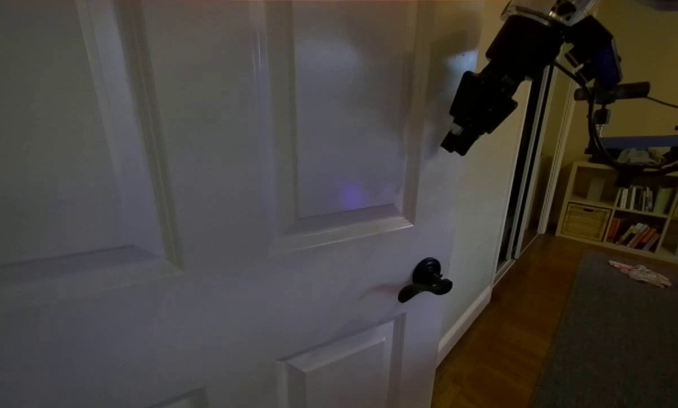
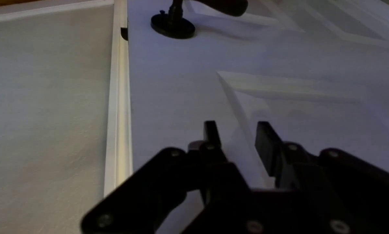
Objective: Close the door
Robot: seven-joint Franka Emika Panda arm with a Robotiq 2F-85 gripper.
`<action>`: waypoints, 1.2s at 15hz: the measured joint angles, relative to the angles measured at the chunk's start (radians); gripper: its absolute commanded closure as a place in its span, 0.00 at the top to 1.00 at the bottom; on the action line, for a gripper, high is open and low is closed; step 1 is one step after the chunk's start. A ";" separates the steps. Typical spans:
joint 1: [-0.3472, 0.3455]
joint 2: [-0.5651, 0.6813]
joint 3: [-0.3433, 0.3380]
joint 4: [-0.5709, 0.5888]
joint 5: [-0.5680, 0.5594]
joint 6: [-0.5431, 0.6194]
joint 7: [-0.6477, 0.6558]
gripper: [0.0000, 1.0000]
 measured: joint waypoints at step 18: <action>-0.064 0.214 -0.015 0.179 -0.078 0.177 0.002 0.06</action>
